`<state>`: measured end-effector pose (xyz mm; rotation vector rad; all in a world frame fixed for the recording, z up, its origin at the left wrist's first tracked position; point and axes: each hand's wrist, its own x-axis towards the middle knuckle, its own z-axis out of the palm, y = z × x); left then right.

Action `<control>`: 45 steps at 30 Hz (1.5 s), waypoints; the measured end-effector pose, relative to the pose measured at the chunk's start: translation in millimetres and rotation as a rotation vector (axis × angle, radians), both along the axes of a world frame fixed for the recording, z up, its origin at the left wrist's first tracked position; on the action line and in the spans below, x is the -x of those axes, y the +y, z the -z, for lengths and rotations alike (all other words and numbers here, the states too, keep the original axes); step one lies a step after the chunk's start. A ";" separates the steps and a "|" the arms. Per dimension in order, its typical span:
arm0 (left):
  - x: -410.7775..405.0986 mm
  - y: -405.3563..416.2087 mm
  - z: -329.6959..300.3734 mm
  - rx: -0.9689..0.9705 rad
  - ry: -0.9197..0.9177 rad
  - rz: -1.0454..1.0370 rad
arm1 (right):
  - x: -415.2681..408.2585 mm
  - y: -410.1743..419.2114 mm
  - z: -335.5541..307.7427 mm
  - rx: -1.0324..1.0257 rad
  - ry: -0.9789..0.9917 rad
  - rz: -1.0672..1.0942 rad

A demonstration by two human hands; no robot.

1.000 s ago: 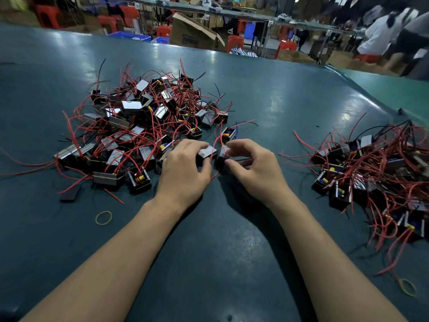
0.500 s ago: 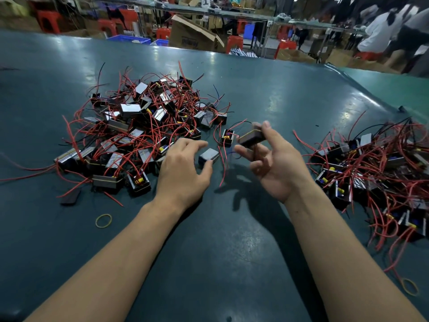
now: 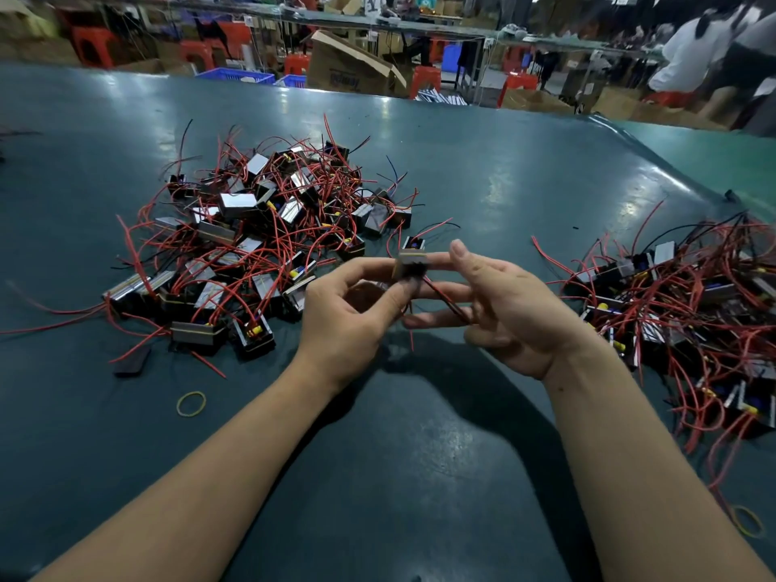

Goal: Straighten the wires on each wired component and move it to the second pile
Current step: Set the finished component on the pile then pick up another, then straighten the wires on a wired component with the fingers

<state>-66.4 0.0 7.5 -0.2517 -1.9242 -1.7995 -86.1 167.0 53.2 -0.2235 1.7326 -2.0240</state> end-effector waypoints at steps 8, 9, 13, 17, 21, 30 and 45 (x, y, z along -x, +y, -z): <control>4.7 -0.9 -0.6 -0.254 -0.118 0.109 | 7.6 19.7 1.0 -0.026 0.092 0.237; 6.0 -1.3 -0.3 -0.282 -0.144 0.090 | 8.7 18.2 2.2 -0.019 0.100 0.265; 9.3 -2.9 1.7 -0.327 -0.192 -0.022 | 12.7 14.1 4.0 0.018 0.105 0.390; 11.5 -4.2 3.6 -0.350 -0.164 -0.120 | 14.0 12.3 5.2 0.058 0.135 0.467; 15.5 -11.3 1.3 -0.503 -0.184 -0.181 | 18.6 19.2 3.7 0.153 0.141 0.631; 6.8 -0.5 9.0 0.149 -0.157 -0.107 | 3.7 -20.3 17.7 0.007 0.293 0.239; 11.0 -37.8 5.6 1.086 -0.298 -0.620 | 27.9 -9.4 44.0 -0.429 0.425 0.623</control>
